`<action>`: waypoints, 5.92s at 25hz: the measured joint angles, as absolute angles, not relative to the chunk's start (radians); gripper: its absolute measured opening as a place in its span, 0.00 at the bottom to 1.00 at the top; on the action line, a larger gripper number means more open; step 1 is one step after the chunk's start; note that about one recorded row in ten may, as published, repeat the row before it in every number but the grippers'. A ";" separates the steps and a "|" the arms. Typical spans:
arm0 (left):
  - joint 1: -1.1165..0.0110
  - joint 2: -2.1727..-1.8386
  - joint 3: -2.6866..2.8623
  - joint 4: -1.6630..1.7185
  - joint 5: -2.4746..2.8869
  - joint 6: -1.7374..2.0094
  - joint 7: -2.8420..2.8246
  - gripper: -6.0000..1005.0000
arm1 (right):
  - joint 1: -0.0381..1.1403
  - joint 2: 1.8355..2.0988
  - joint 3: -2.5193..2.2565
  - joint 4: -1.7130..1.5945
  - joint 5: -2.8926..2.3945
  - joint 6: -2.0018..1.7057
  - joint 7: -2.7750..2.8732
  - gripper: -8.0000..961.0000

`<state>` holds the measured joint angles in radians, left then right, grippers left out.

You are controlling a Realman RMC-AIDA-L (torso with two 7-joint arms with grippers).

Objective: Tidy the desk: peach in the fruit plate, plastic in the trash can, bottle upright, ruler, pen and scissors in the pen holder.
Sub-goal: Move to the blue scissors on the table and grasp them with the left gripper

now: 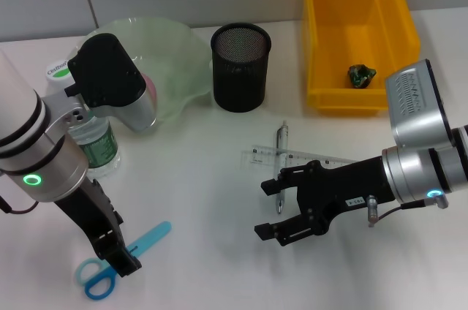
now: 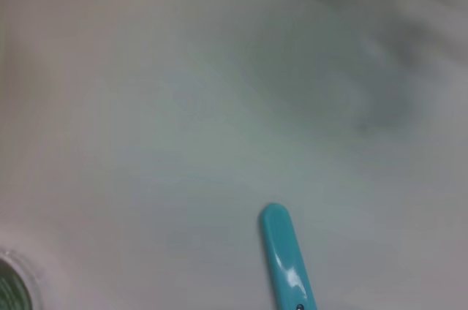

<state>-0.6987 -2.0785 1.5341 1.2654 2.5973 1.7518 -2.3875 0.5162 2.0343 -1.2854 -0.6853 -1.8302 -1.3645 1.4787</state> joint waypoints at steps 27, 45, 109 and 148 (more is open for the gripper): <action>-0.704 -2.078 1.545 1.192 2.597 1.716 -2.361 0.81 | 0.519 2.037 -1.285 -0.686 -1.830 -1.351 1.490 0.86; -0.706 -2.079 1.548 1.164 2.588 1.700 -2.338 0.81 | 0.524 2.037 -1.285 -0.676 -1.830 -1.340 1.491 0.86; -0.682 -2.079 1.607 1.146 2.612 1.638 -2.309 0.30 | 0.525 2.032 -1.284 -0.675 -1.830 -1.339 1.506 0.86; -0.689 -2.075 1.543 1.158 2.613 1.679 -2.296 0.27 | 0.526 2.029 -1.279 -0.673 -1.830 -1.342 1.515 0.86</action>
<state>-0.6885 -2.0753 1.5428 1.1583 2.6128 1.6793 -2.2962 0.5256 2.0292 -1.2789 -0.6734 -1.8300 -1.3422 1.5148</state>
